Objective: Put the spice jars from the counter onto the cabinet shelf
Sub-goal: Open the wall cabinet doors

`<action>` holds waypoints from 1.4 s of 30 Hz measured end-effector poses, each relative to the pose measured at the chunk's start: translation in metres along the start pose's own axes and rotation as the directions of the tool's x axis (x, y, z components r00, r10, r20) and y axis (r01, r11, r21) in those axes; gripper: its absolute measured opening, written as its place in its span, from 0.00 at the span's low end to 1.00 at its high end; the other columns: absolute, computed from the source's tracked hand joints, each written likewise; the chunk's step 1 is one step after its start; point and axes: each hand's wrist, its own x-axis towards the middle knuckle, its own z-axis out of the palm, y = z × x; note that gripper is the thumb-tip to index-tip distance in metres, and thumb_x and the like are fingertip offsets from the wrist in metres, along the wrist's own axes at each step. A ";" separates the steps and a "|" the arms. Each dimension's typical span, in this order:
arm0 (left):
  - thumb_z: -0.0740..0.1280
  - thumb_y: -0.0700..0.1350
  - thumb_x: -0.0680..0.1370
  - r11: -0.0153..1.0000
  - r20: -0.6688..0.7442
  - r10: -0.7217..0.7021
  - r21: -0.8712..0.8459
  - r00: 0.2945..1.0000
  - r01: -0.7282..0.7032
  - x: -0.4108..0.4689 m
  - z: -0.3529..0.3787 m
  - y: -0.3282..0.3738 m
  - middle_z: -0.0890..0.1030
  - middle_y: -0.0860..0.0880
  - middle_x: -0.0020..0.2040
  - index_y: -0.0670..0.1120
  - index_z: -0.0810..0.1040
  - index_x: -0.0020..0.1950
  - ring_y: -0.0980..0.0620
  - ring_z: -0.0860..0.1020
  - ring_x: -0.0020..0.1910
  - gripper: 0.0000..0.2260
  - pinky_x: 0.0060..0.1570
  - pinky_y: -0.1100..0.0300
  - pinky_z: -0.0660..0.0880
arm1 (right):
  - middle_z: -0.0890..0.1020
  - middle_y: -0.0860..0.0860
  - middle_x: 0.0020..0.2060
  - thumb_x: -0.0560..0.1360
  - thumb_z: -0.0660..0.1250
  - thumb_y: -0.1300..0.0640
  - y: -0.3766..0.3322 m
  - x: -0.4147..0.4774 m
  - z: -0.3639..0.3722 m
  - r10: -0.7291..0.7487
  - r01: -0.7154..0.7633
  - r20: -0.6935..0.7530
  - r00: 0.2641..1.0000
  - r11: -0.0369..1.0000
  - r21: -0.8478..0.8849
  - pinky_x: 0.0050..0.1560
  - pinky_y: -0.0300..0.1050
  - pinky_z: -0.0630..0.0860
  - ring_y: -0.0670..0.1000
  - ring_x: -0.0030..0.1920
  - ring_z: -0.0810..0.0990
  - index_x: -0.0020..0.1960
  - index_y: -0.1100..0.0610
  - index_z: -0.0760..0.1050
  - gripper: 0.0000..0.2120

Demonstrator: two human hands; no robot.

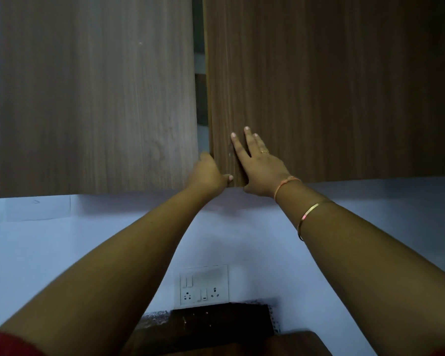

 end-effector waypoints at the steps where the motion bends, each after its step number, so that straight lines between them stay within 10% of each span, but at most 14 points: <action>1: 0.72 0.41 0.73 1.000 0.008 0.009 -0.011 1.000 -0.009 -0.006 -0.002 0.004 0.74 0.41 0.63 0.41 0.64 0.65 0.42 0.74 0.61 0.25 0.60 0.48 0.74 | 0.35 0.55 0.77 0.71 0.70 0.63 -0.002 -0.005 -0.006 0.028 -0.028 0.013 1.000 0.999 0.024 0.64 0.53 0.71 0.60 0.77 0.41 0.77 0.51 0.32 0.53; 11: 0.71 0.42 0.74 0.987 -0.004 0.058 0.147 0.998 -0.057 -0.064 -0.004 0.063 0.73 0.40 0.62 0.40 0.63 0.64 0.40 0.75 0.59 0.24 0.47 0.55 0.70 | 0.45 0.58 0.78 0.74 0.60 0.71 0.007 -0.058 -0.070 0.248 -0.266 0.114 0.962 0.943 0.198 0.55 0.52 0.76 0.62 0.60 0.76 0.77 0.47 0.35 0.46; 15: 0.69 0.41 0.76 0.971 -0.010 0.079 0.228 0.997 -0.074 -0.084 0.001 0.088 0.73 0.40 0.62 0.39 0.64 0.64 0.40 0.75 0.60 0.21 0.53 0.53 0.73 | 0.63 0.57 0.74 0.78 0.57 0.65 0.012 -0.069 -0.101 0.420 -0.392 0.123 0.899 0.646 0.655 0.71 0.51 0.65 0.59 0.72 0.65 0.78 0.55 0.52 0.30; 21: 0.67 0.40 0.77 0.965 -0.022 0.123 0.237 0.992 -0.115 -0.112 0.012 0.126 0.73 0.41 0.61 0.40 0.64 0.64 0.42 0.76 0.56 0.19 0.43 0.57 0.68 | 0.77 0.57 0.58 0.80 0.56 0.43 0.010 -0.078 -0.143 0.558 -0.454 0.181 0.810 0.400 0.796 0.63 0.56 0.73 0.58 0.59 0.76 0.63 0.61 0.72 0.24; 28: 0.65 0.41 0.78 0.929 -0.059 0.219 0.316 0.974 -0.190 -0.140 0.040 0.170 0.73 0.40 0.61 0.38 0.63 0.67 0.43 0.78 0.55 0.20 0.46 0.56 0.73 | 0.75 0.54 0.64 0.70 0.68 0.36 0.037 -0.099 -0.171 0.546 -0.431 0.081 0.834 0.552 0.714 0.55 0.48 0.75 0.55 0.61 0.75 0.72 0.59 0.64 0.40; 38: 0.65 0.43 0.77 0.877 0.034 0.369 0.317 0.929 -0.360 -0.179 0.086 0.234 0.76 0.42 0.58 0.38 0.60 0.68 0.45 0.80 0.51 0.23 0.41 0.58 0.71 | 0.78 0.49 0.39 0.71 0.67 0.54 0.108 -0.145 -0.210 0.534 -0.403 0.016 0.845 0.618 0.675 0.42 0.47 0.76 0.49 0.39 0.77 0.45 0.52 0.73 0.05; 42: 0.65 0.47 0.76 0.806 0.109 0.418 0.415 0.902 -0.423 -0.191 0.103 0.261 0.76 0.44 0.59 0.37 0.58 0.69 0.43 0.79 0.55 0.28 0.63 0.45 0.65 | 0.76 0.48 0.35 0.70 0.67 0.58 0.135 -0.162 -0.222 0.567 -0.407 -0.009 0.823 0.601 0.687 0.39 0.45 0.75 0.49 0.36 0.75 0.40 0.53 0.72 0.04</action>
